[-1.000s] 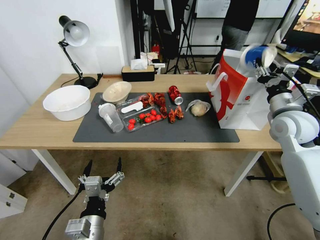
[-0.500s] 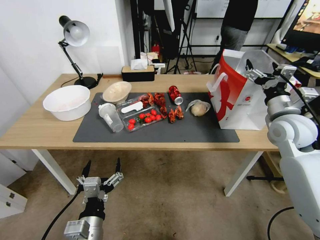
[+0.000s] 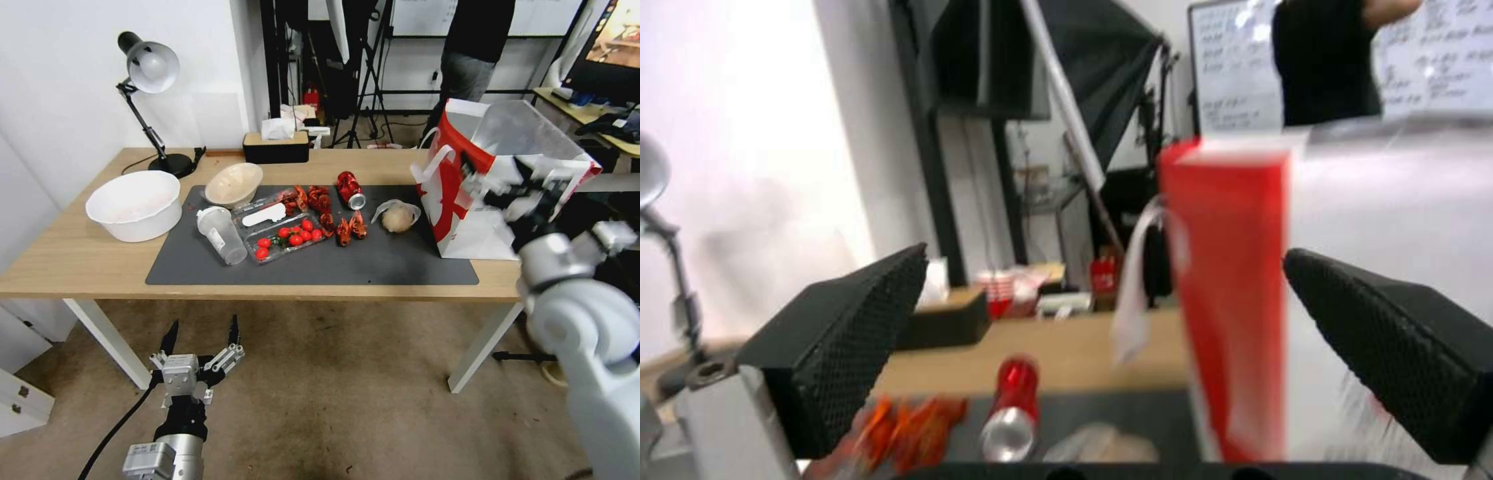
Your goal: Pick up the trash from the table and place it into the takeout bag.
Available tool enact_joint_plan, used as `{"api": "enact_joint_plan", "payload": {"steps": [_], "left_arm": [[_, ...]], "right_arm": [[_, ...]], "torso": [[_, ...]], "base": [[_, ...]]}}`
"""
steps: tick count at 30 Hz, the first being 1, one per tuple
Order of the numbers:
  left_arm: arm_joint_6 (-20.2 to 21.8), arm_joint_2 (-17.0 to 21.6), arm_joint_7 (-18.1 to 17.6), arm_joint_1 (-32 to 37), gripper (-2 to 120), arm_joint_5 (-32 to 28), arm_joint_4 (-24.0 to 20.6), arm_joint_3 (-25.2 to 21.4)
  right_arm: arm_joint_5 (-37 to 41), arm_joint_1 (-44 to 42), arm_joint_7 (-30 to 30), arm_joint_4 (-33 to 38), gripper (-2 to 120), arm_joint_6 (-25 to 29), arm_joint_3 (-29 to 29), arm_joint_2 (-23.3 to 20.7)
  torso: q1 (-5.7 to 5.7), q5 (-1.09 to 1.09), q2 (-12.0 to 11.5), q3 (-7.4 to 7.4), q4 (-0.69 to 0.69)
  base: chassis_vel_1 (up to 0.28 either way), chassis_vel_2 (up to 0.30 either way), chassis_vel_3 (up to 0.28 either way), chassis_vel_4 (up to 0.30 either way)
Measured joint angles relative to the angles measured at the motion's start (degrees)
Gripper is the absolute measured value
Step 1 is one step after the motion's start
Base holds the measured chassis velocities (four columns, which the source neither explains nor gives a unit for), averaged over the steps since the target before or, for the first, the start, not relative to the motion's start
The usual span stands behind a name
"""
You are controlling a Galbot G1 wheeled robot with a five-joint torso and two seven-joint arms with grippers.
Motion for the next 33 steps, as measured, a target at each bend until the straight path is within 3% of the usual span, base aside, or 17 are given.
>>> {"api": "enact_joint_plan", "payload": {"steps": [8, 11, 14, 19, 21, 22, 23, 26, 33], "left_arm": [[-0.7, 0.0, 0.0, 0.5, 100, -0.3, -0.4, -0.3], [-0.6, 0.0, 0.0, 0.8, 100, -0.4, -0.8, -0.3], [-0.6, 0.0, 0.1, 0.6, 100, -0.4, -0.7, -0.2], [-0.7, 0.0, 0.1, 0.5, 100, -0.4, -0.4, 0.0], [-1.0, 0.0, 0.2, 0.5, 100, -0.4, -0.3, 0.0], [-1.5, 0.1, 0.4, 0.5, 100, -0.5, 0.0, -0.1], [-1.5, 0.1, 0.4, 0.5, 100, -0.5, 0.0, -0.1], [-2.0, 0.3, 0.4, 0.2, 100, -0.5, 0.7, -0.3], [-2.1, 0.4, 1.5, -0.6, 100, -0.4, 1.6, -0.4]], "right_arm": [[2.7, -3.1, -0.8, 6.1, 100, 0.7, 0.9, -0.5], [3.7, -7.6, -0.6, 11.6, 100, -0.4, 1.6, -0.2], [2.5, -18.0, -0.6, 18.6, 100, -1.1, 1.0, 2.5], [-1.9, -24.7, -1.2, 21.4, 100, 0.3, -1.0, 5.0], [-6.9, -29.6, -2.3, 21.7, 100, 4.0, -2.8, 6.6], [-10.0, -33.7, -2.9, 20.9, 100, 8.9, -4.3, 7.9], [-10.0, -33.7, -2.9, 20.9, 100, 8.9, -4.3, 7.9], [-14.6, -40.7, -4.1, 18.2, 100, 17.9, -6.6, 10.0], [-17.9, -46.1, -5.4, 12.9, 100, 27.8, -9.6, 12.1]], "torso": [[0.0, -0.01, 0.0, 0.0, 0.0], [0.0, -0.01, 0.0, 0.0, 0.0], [0.0, 0.0, 0.0, 0.0, -0.01], [0.0, -0.01, 0.0, -0.01, 0.01], [0.0, -0.01, 0.0, -0.01, 0.01], [0.0, -0.01, 0.0, 0.0, 0.0], [0.0, -0.01, 0.0, 0.0, 0.0], [0.0, 0.0, 0.0, -0.01, -0.01], [0.01, 0.0, 0.0, 0.0, 0.0]], "base": [[0.0, 0.0, 0.0, 0.0], [0.0, 0.0, 0.0, 0.0], [0.0, 0.0, 0.0, 0.0], [0.0, 0.0, 0.0, 0.0], [0.0, 0.0, 0.0, 0.0], [0.0, 0.0, 0.0, 0.0], [0.0, 0.0, 0.0, 0.0], [0.0, 0.0, 0.0, 0.0], [0.0, 0.0, 0.0, 0.0]]}}
